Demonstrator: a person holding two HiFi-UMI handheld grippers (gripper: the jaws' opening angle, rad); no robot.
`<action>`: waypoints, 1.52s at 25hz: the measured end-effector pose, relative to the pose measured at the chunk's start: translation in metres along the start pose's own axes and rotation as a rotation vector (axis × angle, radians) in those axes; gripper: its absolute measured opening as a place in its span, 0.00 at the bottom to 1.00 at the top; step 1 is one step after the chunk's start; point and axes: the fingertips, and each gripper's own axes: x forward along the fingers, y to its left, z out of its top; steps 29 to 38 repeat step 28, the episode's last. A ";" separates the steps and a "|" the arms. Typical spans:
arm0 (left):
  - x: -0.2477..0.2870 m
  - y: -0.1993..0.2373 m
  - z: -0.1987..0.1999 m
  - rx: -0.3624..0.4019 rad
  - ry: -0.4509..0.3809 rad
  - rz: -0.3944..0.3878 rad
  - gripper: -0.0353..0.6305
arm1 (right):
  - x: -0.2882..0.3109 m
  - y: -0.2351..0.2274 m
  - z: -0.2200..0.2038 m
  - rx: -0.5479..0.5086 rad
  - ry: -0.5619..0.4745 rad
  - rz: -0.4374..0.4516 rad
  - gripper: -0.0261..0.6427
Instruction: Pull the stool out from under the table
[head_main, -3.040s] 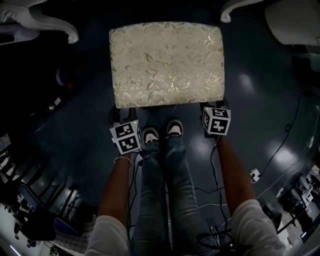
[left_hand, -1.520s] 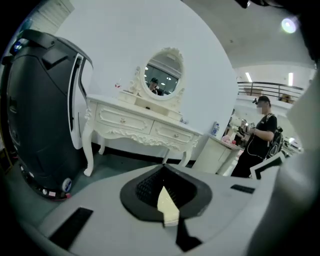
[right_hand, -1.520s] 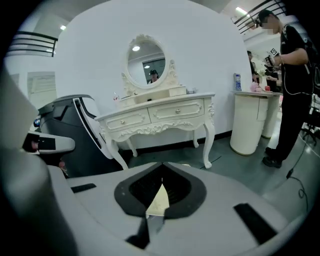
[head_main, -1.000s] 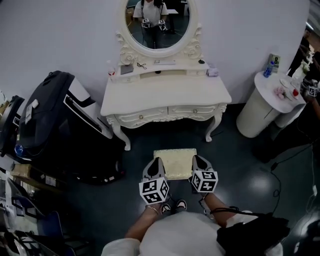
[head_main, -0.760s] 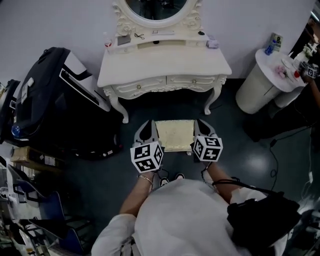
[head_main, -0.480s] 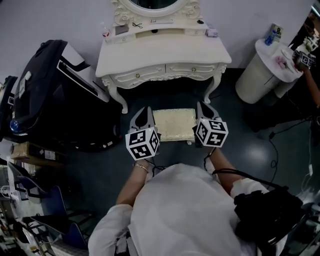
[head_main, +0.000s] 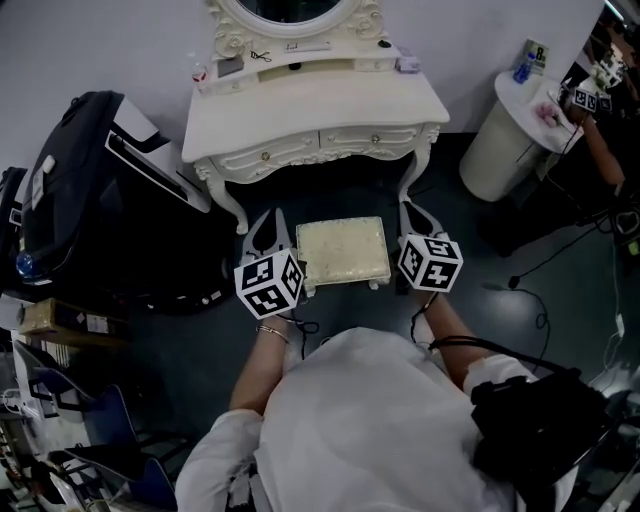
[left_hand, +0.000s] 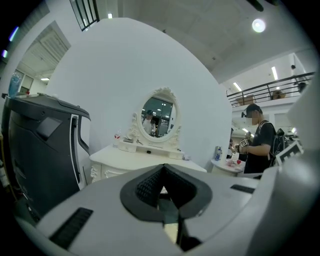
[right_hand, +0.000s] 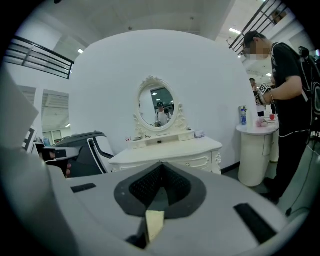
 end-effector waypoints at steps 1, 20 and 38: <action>-0.002 0.000 0.001 0.006 -0.001 0.000 0.07 | -0.002 0.000 0.000 -0.006 -0.001 0.003 0.04; -0.020 -0.006 -0.012 0.003 0.022 0.013 0.07 | -0.014 0.013 0.006 -0.069 -0.022 0.024 0.04; -0.019 -0.008 -0.014 0.003 0.030 0.003 0.07 | -0.015 0.016 0.004 -0.070 -0.021 0.019 0.04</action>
